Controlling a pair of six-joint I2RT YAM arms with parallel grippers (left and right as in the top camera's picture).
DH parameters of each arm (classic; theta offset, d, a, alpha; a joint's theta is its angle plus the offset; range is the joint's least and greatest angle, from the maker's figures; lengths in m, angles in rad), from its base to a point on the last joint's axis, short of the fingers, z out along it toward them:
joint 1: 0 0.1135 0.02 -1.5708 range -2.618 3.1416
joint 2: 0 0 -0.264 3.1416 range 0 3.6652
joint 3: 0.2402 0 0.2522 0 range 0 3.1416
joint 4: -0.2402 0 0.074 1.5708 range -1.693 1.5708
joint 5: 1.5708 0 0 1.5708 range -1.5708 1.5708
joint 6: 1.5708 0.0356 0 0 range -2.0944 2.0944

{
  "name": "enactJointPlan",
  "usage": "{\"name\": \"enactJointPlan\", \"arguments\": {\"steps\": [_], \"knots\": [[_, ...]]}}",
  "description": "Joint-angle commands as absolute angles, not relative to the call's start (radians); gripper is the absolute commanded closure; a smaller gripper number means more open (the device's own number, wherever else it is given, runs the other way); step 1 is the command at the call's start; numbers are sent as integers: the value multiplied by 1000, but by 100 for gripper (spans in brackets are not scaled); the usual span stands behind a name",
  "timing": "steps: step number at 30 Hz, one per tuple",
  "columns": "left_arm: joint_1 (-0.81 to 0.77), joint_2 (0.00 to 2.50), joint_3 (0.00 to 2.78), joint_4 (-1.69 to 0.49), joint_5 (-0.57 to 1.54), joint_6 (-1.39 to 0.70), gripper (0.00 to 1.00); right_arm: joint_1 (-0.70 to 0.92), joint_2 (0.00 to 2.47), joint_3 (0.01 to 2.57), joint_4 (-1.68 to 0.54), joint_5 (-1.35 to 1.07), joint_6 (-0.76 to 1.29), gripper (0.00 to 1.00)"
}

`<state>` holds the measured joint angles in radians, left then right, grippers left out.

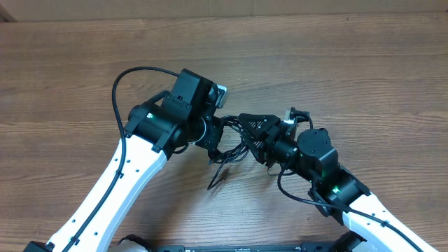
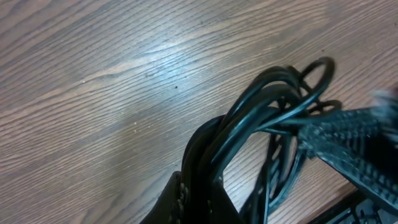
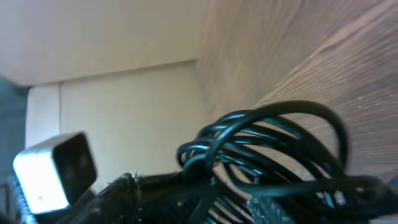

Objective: Untangle cables

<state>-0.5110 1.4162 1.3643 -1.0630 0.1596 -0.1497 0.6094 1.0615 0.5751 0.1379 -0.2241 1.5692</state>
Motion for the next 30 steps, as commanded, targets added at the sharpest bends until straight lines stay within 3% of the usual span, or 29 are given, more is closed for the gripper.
{"name": "enactJointPlan", "arguments": {"steps": [1,11,14,19,30], "knots": [[-518,1402,1390,-1068,207,-146,96,607,1059,585,98,-141,1571,44],[-518,1402,1390,-1079,389,-115,96,607,1158,585,81,-142,1571,50],[-518,1402,1390,-1068,390,-115,96,607,1187,585,84,-189,1571,64],[-516,1402,1390,-1039,381,-117,96,607,1201,585,73,-244,1570,96],[-479,1402,1390,-987,-163,-571,96,607,1201,585,57,-526,1385,96]]}}
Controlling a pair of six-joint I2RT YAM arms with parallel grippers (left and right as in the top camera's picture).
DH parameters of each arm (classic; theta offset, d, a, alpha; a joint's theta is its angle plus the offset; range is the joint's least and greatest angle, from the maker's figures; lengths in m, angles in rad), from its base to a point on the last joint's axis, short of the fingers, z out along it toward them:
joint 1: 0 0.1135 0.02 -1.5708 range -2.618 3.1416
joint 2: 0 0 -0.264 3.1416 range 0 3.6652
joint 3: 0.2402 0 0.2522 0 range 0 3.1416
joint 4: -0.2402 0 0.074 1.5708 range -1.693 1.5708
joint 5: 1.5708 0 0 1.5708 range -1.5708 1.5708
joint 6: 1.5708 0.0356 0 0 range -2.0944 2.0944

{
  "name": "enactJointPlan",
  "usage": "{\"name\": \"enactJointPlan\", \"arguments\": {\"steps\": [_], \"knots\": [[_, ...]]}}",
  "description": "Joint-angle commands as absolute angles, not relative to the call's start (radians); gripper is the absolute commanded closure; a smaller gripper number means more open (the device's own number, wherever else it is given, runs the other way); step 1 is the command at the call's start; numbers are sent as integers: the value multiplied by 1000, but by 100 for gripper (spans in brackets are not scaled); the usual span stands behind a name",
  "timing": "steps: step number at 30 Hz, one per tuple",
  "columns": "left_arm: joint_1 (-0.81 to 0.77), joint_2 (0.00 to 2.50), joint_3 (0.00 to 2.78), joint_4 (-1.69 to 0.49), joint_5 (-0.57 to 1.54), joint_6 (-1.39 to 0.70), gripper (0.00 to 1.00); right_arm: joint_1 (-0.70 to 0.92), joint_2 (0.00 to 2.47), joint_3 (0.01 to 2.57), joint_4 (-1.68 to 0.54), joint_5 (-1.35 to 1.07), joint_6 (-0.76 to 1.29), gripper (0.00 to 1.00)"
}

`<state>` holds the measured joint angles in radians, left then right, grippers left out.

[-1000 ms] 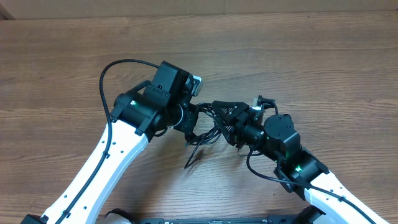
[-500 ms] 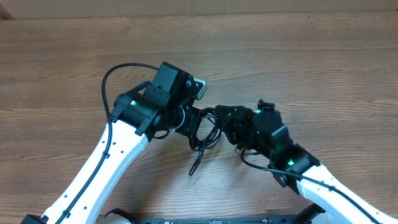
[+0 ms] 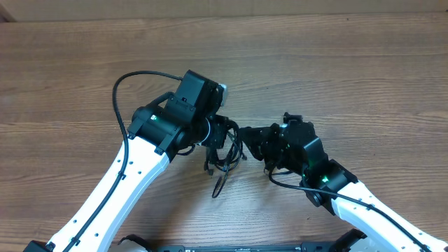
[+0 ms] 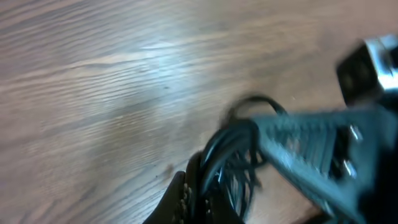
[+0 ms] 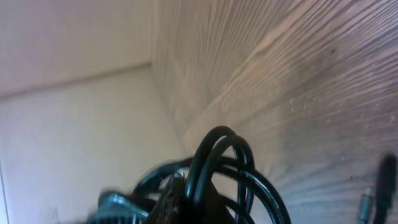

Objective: Untangle cables

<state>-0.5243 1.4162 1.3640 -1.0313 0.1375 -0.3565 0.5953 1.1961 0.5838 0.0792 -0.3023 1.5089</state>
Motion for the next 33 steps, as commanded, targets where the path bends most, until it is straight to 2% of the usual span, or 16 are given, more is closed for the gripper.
{"name": "enactJointPlan", "arguments": {"steps": [1,3,5,7,11,14,17,20,22,25,27,33], "knots": [[-467,1402,1390,-987,-176,-598,95,607,1201,585,57,-565,1363,96],[-444,1402,1390,-987,-192,-630,91,607,1201,585,57,-634,1308,96],[-420,1402,1390,-986,-191,-643,78,607,1201,585,56,-660,1245,96],[-401,1402,1390,-987,-185,-662,72,607,1201,585,41,-647,1189,96],[-393,1402,1389,-991,-136,-662,33,607,1201,585,-6,-508,1093,96],[-393,1402,1388,-1020,-113,-662,18,607,1201,585,-13,-361,980,96],[-393,1402,1386,-1061,-66,-658,17,607,1201,585,2,-323,897,96],[-393,1402,1367,-1085,81,-576,33,606,1201,585,18,-322,782,96],[-393,1403,1358,-1085,199,-434,34,605,1201,585,23,-322,781,96],[-393,1406,1351,-1098,334,-132,39,605,1201,585,28,-326,841,96],[-393,1406,1339,-1103,360,-6,43,605,1201,585,38,-355,900,96],[-393,1406,1243,-1093,360,105,48,588,1201,585,78,-493,1055,96]]}}
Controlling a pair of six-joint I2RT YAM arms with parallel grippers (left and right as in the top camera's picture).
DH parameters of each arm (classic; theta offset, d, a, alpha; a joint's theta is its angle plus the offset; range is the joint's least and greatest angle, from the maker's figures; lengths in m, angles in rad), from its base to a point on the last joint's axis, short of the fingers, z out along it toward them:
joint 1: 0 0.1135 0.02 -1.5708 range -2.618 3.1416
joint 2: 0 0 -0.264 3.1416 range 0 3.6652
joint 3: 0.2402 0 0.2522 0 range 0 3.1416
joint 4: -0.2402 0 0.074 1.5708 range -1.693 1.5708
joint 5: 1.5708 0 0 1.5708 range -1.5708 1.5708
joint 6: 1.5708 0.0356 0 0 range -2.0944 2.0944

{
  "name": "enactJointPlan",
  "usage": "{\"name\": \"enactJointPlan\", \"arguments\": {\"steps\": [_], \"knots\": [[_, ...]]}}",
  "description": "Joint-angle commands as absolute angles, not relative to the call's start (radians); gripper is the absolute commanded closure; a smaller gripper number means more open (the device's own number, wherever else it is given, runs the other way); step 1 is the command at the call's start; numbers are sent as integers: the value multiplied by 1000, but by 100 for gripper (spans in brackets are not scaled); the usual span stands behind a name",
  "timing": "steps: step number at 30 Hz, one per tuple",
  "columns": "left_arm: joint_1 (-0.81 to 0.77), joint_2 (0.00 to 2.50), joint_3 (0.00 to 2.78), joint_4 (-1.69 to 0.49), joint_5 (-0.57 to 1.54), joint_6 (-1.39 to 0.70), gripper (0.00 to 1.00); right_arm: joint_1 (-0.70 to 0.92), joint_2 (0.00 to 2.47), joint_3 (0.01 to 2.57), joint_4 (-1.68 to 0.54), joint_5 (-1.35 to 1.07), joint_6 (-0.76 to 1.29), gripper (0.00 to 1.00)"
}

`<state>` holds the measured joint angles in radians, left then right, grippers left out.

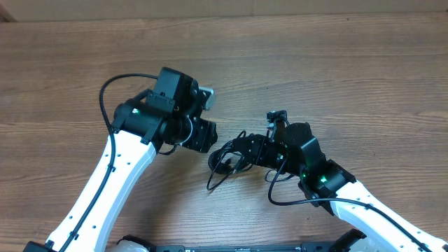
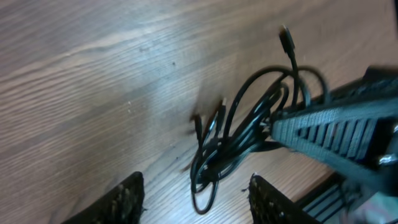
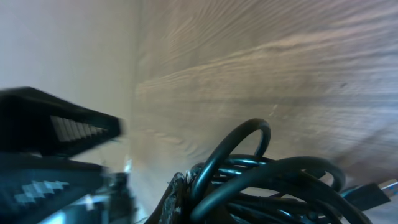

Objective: Untangle cables

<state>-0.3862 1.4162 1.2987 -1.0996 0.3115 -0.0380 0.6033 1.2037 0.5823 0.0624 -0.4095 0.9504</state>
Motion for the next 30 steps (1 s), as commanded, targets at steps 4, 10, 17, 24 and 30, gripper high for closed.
{"name": "enactJointPlan", "arguments": {"steps": [4,10,17,24,30], "knots": [[-396,1406,1181,-1047,398,114,47,569,1201,585,77,-528,1101,96],[-447,1406,1146,-1022,421,157,42,565,1201,585,77,-533,1131,96],[-526,1406,1143,-982,358,161,84,565,1201,585,76,-580,1160,96],[-521,1406,1124,-978,317,149,96,565,1201,585,76,-605,1160,96],[-438,1401,1148,-944,133,-60,96,565,1201,585,-79,-550,1159,96]]}}
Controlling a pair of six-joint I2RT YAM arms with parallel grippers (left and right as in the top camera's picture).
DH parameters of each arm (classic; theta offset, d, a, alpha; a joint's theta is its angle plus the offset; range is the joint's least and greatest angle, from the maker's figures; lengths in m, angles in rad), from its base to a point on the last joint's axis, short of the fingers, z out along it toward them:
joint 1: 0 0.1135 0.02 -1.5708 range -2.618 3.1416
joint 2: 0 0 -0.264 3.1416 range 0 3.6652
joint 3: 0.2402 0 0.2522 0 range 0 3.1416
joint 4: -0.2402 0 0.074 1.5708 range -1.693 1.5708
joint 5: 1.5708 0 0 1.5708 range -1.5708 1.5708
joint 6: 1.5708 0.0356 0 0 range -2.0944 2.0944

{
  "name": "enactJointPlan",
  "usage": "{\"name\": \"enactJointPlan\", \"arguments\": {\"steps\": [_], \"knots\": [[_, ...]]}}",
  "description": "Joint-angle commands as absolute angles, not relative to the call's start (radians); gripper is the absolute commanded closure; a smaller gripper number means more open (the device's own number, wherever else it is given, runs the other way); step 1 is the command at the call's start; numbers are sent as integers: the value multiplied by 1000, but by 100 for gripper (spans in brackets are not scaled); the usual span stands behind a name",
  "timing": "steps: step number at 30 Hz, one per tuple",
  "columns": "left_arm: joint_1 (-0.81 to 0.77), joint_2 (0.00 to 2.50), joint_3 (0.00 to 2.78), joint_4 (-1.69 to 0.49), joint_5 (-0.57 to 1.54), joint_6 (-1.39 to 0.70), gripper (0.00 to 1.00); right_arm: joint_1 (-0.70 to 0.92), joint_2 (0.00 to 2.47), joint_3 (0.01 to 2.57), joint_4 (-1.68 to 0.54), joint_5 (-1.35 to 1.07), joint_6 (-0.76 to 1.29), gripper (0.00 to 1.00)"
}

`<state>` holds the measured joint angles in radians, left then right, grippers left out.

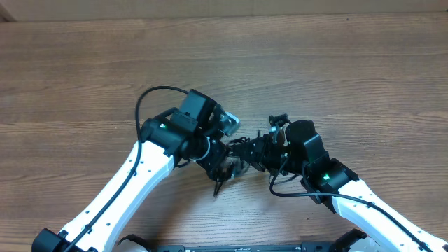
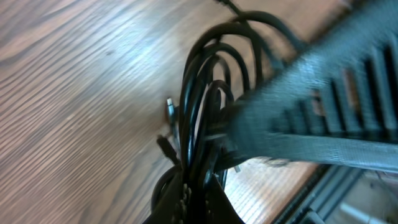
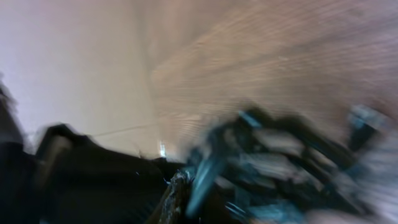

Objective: Untangle cables

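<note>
A bundle of black cables [image 1: 238, 167] hangs between my two grippers just above the wooden table [image 1: 315, 63]. My left gripper [image 1: 222, 166] is shut on the bundle from the left; in the left wrist view its looped strands [image 2: 200, 93] rise out of the shut left gripper [image 2: 196, 188]. My right gripper [image 1: 254, 155] is shut on the same bundle from the right, and one of its ribbed fingers [image 2: 311, 106] crosses the left wrist view. One loose cable end [image 1: 218, 187] trails down to the table. The right wrist view is blurred; its cables [image 3: 273, 149] show only as dark streaks.
The two arms meet near the table's front middle, wrists almost touching. The left arm's own black wire [image 1: 150, 98] arcs above its wrist. The left arm's dark body [image 3: 74, 174] fills the lower left of the right wrist view.
My left gripper was open and drawn back to the left of the bundle; it is now shut on the cables beside the right gripper. The right gripper still holds the bundle.
Both grippers were shut on the cable bundle, close together. A second later they still held it, a little lower. Then the left gripper was open and apart, the bundle hanging from the right one. Now the left is shut on it again.
</note>
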<state>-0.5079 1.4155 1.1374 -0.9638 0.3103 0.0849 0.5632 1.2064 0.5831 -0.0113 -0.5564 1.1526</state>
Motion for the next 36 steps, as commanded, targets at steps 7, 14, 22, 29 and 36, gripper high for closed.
{"name": "enactJointPlan", "arguments": {"steps": [7,14,22,29,36], "knots": [[-278,1372,1322,-930,303,-150,96,565,1201,585,-391,-322,1159,96],[-234,1365,1444,-928,363,-127,96,565,1201,585,-451,-224,1151,96],[-216,1366,1460,-978,308,2,96,552,1123,590,-443,-331,1022,46],[-216,1368,1459,-986,284,-539,96,538,1022,591,-188,-644,970,40],[-219,1369,1448,-1021,253,-1149,96,612,1031,591,-20,-547,1408,39]]}}
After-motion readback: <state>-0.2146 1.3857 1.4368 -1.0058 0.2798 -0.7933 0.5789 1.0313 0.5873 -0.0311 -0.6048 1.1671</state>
